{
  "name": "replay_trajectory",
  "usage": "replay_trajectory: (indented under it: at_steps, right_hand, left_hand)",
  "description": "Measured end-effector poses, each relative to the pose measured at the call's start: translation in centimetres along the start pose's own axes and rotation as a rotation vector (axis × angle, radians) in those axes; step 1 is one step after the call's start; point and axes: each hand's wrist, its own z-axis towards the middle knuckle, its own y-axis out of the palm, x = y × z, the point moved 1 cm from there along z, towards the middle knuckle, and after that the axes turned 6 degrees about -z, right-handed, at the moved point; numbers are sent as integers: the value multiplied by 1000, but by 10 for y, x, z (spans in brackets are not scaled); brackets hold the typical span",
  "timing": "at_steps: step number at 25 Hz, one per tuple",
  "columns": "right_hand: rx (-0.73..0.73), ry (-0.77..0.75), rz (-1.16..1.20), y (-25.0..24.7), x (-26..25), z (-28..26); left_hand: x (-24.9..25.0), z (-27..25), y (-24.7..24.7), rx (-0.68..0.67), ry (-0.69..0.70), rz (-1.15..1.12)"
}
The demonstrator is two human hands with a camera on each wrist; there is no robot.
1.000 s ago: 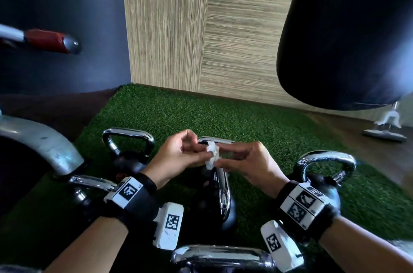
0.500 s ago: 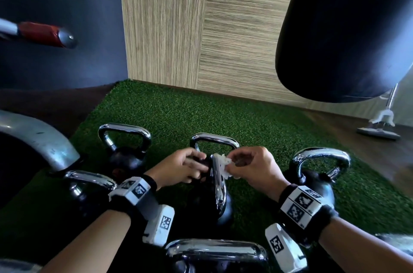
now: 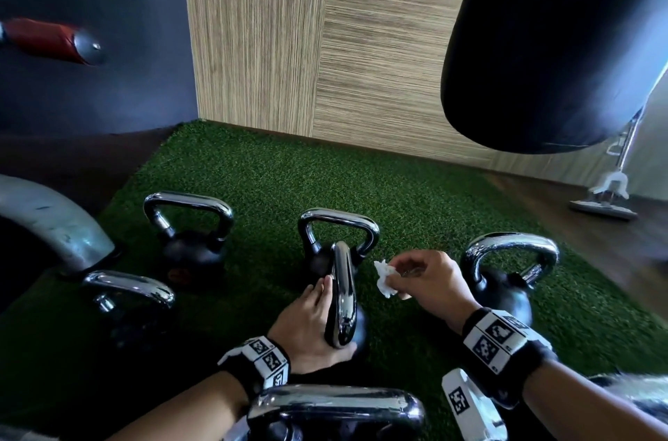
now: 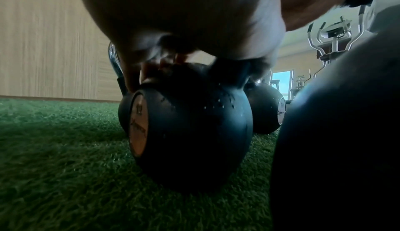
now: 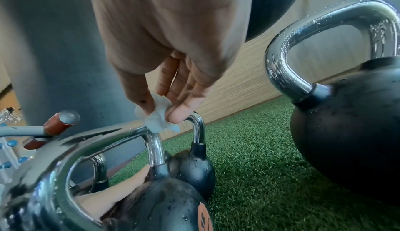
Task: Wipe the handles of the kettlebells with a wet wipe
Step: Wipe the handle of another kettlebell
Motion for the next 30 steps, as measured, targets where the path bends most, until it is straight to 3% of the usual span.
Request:
replay_trajectory:
  at_steps: [4, 9, 13, 19, 25, 30]
  right_hand:
    - [12, 118, 103, 15, 17, 7]
    - [28, 336, 322, 46, 40, 17]
    - [29, 404, 381, 77, 48, 31]
    - [-58, 361, 422, 103, 55, 48]
    - [-78, 316, 669, 90, 44, 61]
    - [-99, 491, 754, 98, 44, 61]
  left_hand:
    - [-14, 3, -4, 137, 181, -185]
    - [-35, 3, -22, 32, 318, -297]
    - [-25, -3, -13, 155, 218, -524]
    - [-22, 4, -18, 207, 255, -691]
    - [-31, 1, -3, 251, 149, -619]
    - [-34, 5, 3, 225, 114, -576]
